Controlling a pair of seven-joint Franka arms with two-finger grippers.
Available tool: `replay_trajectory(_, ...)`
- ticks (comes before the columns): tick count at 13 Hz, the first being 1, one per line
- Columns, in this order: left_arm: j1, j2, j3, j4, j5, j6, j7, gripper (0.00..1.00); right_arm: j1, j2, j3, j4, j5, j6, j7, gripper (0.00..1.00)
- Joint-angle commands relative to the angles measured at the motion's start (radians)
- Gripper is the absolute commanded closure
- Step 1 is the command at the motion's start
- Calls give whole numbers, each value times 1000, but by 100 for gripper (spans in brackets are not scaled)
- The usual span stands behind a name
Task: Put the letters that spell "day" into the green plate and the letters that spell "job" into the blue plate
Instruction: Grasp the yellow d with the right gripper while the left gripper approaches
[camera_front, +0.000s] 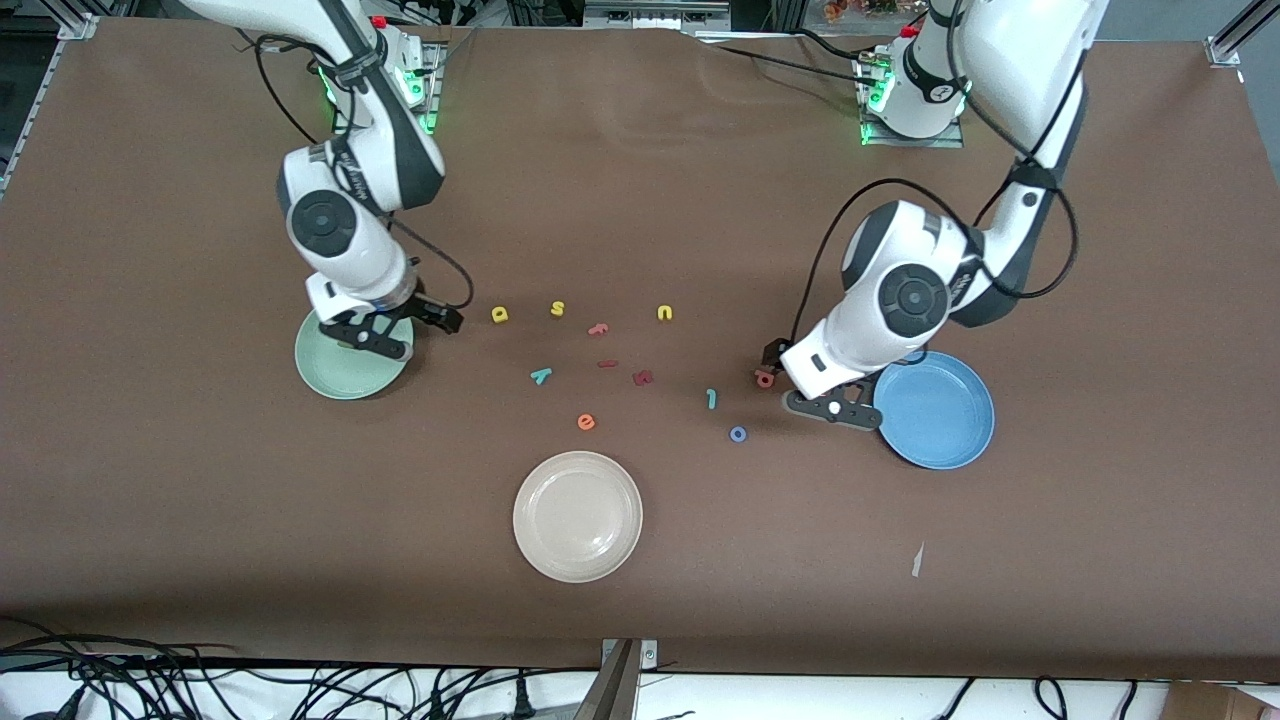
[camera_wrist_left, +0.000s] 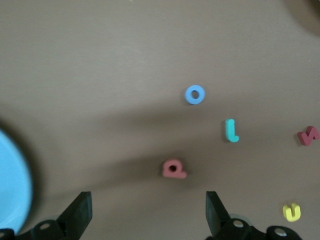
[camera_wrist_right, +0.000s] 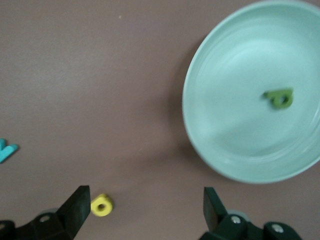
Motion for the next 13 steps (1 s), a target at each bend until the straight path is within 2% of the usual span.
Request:
replay_trajectory(1,-47,52,17,-6,-21,76,-44,0,-5,51,47,11,14,51,143,0)
replay_trajectory(4,-63,68,19,-93,-19,215,-55,0,50,117,58,6,11,140,297,1)
replay_trajectory(9,-78,68,22,-147,-10,225,-56,0,96,169,56,6,3,194,386,11)
replay_trajectory(11,-83,69,22,-147,-10,225,-56,2,96,183,55,-1,2,196,384,23)
replay_trajectory(13,-87,75,22,-147,-9,225,-56,6,96,195,55,0,-3,196,384,43)
